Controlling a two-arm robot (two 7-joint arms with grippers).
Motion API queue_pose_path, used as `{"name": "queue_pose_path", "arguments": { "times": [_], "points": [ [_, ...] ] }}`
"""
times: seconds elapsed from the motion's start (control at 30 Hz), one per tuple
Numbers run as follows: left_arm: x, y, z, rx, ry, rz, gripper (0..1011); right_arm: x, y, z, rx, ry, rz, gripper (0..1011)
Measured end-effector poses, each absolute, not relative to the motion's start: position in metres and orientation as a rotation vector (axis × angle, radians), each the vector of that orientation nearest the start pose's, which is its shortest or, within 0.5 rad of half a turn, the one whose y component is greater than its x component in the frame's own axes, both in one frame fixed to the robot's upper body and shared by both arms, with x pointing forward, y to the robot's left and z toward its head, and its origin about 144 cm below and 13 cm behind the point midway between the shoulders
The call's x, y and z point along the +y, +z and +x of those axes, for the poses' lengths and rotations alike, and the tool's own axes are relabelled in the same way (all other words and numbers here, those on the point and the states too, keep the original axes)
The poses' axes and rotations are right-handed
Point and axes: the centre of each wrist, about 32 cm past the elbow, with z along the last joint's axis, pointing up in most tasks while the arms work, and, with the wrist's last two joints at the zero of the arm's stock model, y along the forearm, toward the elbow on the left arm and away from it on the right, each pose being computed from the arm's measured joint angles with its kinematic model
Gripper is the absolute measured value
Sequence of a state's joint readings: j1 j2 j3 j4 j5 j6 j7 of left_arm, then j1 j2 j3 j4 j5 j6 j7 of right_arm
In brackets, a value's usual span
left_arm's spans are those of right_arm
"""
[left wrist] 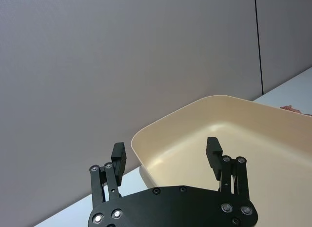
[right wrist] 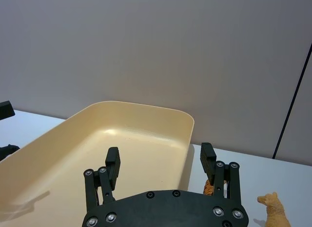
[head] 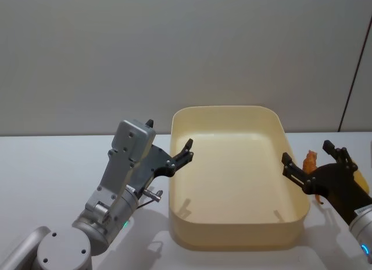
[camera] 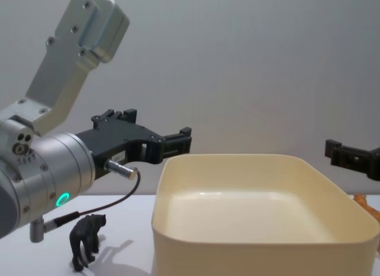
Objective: Pick up the toy alternately with two hands and place it into the central storage box.
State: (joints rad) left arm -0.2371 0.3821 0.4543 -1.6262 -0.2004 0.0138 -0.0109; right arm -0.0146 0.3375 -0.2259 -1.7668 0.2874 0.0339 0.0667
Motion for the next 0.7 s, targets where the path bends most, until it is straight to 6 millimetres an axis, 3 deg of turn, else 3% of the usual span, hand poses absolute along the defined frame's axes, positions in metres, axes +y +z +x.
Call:
{"name": "queue_pose_path", "arguments": {
  "times": [0.7],
  "points": [
    [0.1984,1.2044,0.492,-0.268,1.124,0.061,1001,-0.2371,1.1887,0.4433,-0.075,-1.23,0.026,1001]
  ]
}}
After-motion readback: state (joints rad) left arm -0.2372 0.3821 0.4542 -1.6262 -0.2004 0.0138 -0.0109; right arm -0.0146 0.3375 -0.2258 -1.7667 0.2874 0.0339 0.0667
